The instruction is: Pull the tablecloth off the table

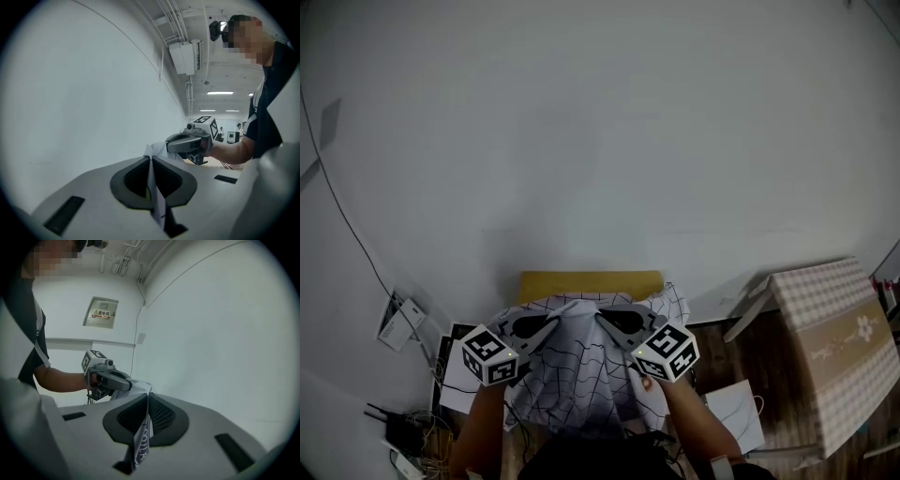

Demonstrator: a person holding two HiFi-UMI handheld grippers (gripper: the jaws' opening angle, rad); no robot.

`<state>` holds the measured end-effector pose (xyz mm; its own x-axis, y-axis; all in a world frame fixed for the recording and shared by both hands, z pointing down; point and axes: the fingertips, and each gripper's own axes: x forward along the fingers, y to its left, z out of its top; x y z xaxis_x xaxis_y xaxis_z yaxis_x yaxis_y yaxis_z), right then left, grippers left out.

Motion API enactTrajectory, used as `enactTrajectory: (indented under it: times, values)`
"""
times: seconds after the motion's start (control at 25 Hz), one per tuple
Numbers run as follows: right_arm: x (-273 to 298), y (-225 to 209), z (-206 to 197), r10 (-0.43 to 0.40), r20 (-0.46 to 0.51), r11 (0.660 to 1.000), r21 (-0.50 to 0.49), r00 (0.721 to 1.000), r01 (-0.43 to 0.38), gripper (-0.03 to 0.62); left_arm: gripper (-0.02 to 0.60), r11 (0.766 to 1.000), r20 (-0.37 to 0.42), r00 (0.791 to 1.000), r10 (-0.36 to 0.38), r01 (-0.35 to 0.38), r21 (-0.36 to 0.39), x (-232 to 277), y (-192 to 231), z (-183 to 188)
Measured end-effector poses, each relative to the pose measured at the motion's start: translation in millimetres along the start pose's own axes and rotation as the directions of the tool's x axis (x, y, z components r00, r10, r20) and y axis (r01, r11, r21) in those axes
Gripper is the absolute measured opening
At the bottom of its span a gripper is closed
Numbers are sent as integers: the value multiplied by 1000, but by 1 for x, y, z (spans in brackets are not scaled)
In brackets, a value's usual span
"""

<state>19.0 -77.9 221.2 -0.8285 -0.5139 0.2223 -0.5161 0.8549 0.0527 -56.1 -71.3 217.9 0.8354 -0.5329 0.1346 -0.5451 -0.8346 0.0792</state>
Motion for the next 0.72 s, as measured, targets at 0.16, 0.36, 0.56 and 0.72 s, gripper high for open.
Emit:
enactTrajectory:
  times: [0.16,0.36,0.56,0.72]
  values:
    - [-14,3,28,21,30,999,-47,999,-20,25,16,998,9,999,31,-32,55,-5,-11,30]
    - [-36,12,61,26,63,992,-122,998,-18,25,15,992,33,998,57,-60,110,-14,-34,64]
    - [-64,4,99,28,118,986,-164,993,-9,25,15,989,86,994,64,-75,127,-8,-54,106]
    - [-86,2,124,24,144,983,-185,989,3,25,15,986,105,993,47,-63,152,-4,-71,134]
